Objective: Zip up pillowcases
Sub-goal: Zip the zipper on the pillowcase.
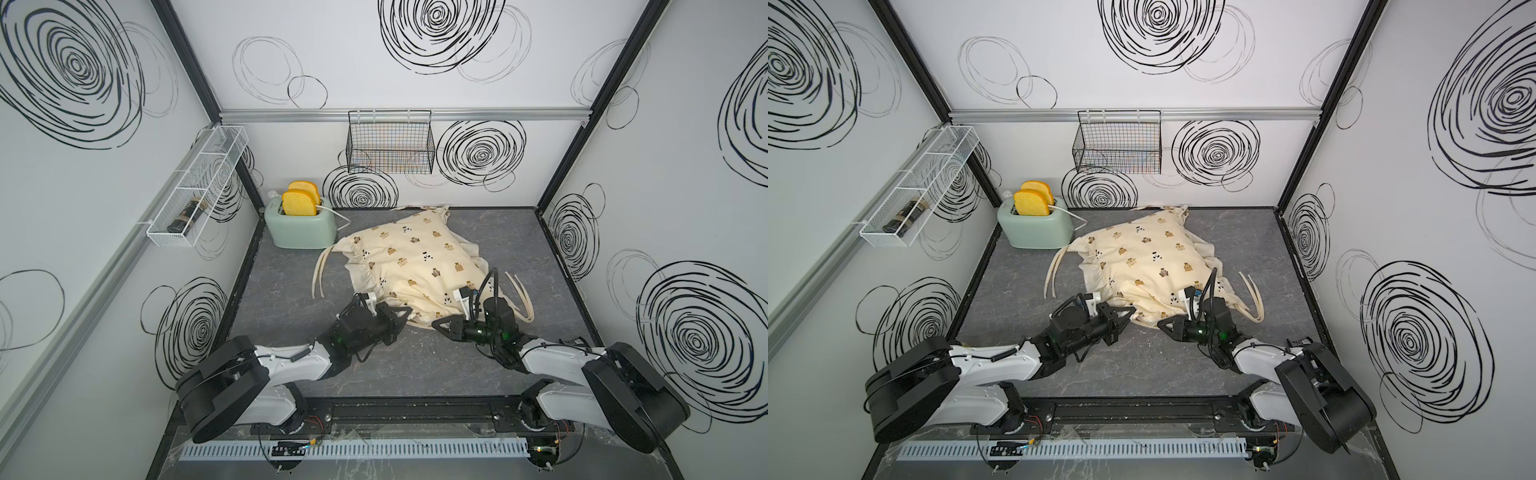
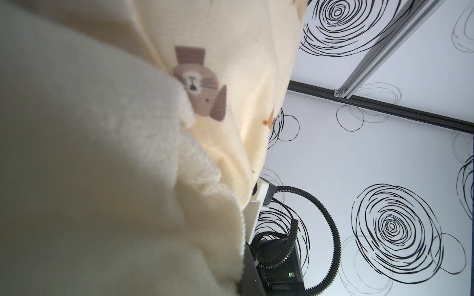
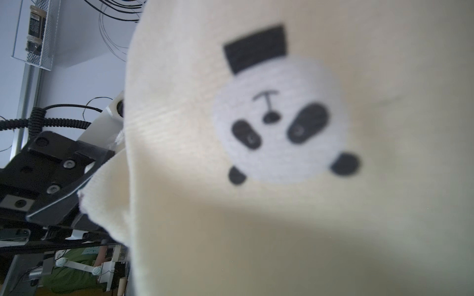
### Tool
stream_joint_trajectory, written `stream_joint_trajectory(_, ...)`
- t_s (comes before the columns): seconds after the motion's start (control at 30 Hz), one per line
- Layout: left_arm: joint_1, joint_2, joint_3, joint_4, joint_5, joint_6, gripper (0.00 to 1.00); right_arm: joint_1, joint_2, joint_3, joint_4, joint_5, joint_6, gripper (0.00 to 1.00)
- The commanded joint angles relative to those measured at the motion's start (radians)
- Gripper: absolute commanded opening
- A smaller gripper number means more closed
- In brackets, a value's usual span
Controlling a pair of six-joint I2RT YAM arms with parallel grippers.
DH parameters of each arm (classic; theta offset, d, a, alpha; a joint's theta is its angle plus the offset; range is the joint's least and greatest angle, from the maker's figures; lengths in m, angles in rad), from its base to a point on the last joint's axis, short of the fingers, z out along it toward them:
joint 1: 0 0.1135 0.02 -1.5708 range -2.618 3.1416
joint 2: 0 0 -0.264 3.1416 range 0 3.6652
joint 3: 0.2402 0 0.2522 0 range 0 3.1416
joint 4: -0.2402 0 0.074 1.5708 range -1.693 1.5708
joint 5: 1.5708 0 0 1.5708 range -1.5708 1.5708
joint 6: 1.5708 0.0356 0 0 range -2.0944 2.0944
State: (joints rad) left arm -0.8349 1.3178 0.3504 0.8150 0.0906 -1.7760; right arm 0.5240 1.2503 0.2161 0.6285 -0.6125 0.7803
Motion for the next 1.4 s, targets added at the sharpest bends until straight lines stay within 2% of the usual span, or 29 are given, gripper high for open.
stream_joint_trajectory(0.0,0.008,0.007,0.022,0.071,0.003,0.005,0.00,0.006,-0.035,0.017,-0.010,0.017,-0.007,0.18)
stream_joint_trajectory(0.3,0.014,-0.013,-0.004,0.077,-0.001,0.001,0.00,0.005,-0.110,0.014,-0.181,0.055,-0.075,0.06)
stream_joint_trajectory(0.5,0.029,-0.050,-0.046,0.056,-0.013,0.004,0.00,0.008,-0.160,0.023,-0.282,0.057,-0.095,0.02)
stream_joint_trajectory(0.7,0.039,-0.057,-0.088,0.089,-0.015,-0.009,0.00,0.010,-0.204,0.014,-0.391,0.081,-0.121,0.02)
stream_joint_trajectory(1.0,0.056,-0.109,-0.119,0.065,-0.017,-0.009,0.00,0.008,-0.184,0.025,-0.416,0.080,-0.139,0.01)
stream_joint_trajectory(1.37,0.154,-0.257,-0.206,-0.042,0.000,0.010,0.00,-0.055,-0.252,0.051,-0.565,0.127,-0.187,0.01)
